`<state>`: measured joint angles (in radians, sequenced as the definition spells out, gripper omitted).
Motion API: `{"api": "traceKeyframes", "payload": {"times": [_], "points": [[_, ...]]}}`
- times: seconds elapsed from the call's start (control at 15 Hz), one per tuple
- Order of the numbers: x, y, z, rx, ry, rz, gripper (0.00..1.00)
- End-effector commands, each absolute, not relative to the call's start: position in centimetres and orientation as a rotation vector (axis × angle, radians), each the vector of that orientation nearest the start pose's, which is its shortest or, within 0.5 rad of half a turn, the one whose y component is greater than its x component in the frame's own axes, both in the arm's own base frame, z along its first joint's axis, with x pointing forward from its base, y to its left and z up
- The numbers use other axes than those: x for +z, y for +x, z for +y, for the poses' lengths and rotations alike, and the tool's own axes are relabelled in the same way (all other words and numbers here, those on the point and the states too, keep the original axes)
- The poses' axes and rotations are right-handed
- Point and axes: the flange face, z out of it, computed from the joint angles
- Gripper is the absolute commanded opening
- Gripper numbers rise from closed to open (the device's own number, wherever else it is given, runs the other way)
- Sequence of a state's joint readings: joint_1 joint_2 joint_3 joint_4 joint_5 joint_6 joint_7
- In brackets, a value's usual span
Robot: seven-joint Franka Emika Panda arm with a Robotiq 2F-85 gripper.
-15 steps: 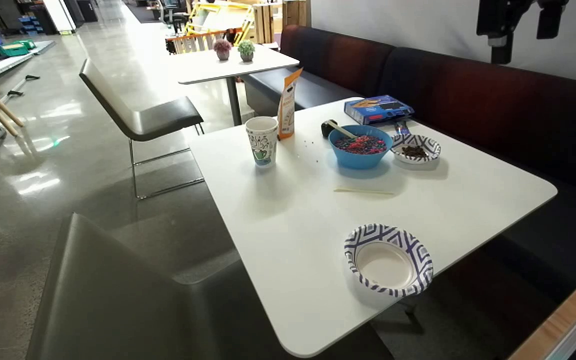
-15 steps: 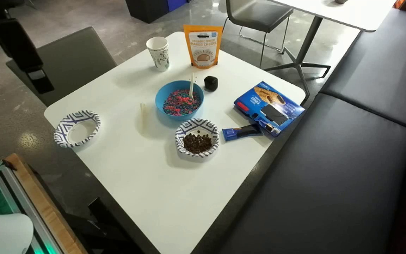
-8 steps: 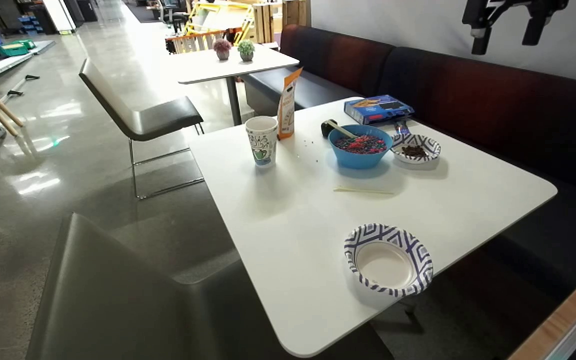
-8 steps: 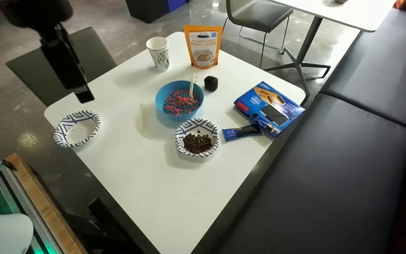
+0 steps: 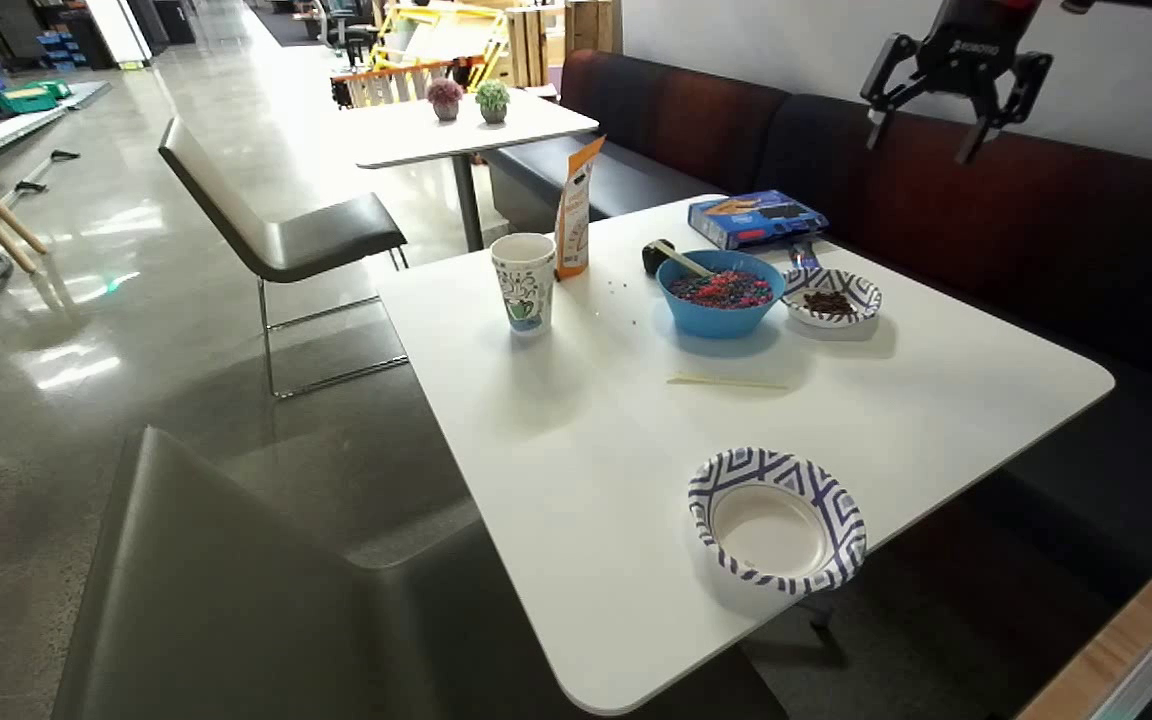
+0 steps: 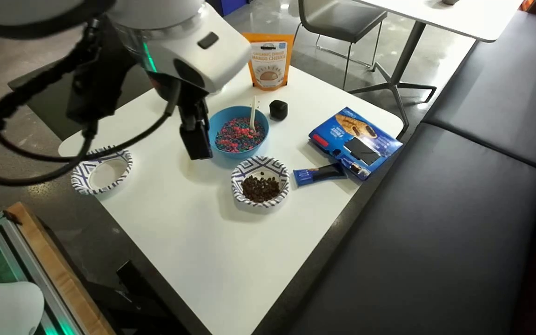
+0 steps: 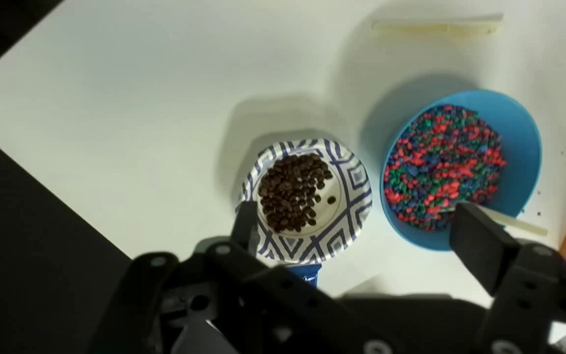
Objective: Place one paper plate on top of another then place them inside the blue bowl
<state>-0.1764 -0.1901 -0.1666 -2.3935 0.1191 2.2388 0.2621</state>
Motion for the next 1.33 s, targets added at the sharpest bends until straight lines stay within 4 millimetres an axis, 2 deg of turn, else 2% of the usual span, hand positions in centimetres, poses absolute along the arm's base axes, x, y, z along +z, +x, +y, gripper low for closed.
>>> {"api": "traceKeyframes", "payload": {"times": [0.0, 0.27, 0.33, 0.53, 0.67, 0.73, 0.93, 1.27], "points": [[36.1, 49.2, -15.8, -0.158, -2.696, 1.239, 1.0], [32.3, 53.2, -15.2, -0.399, -2.62, 1.473, 1.0], [30.7, 53.6, -15.9, -0.416, -2.615, 1.537, 1.0], [26.7, 54.7, -16.6, -0.364, -2.625, 1.737, 1.0], [24.9, 55.3, -15.4, -0.197, -2.645, 1.716, 1.0], [26.2, 53.9, -16.2, -0.281, -2.641, 1.687, 1.0], [24.7, 55.0, -15.6, -0.233, -2.664, 1.684, 1.0], [24.9, 55.2, -15.7, -0.235, -2.663, 1.684, 1.0]]}}
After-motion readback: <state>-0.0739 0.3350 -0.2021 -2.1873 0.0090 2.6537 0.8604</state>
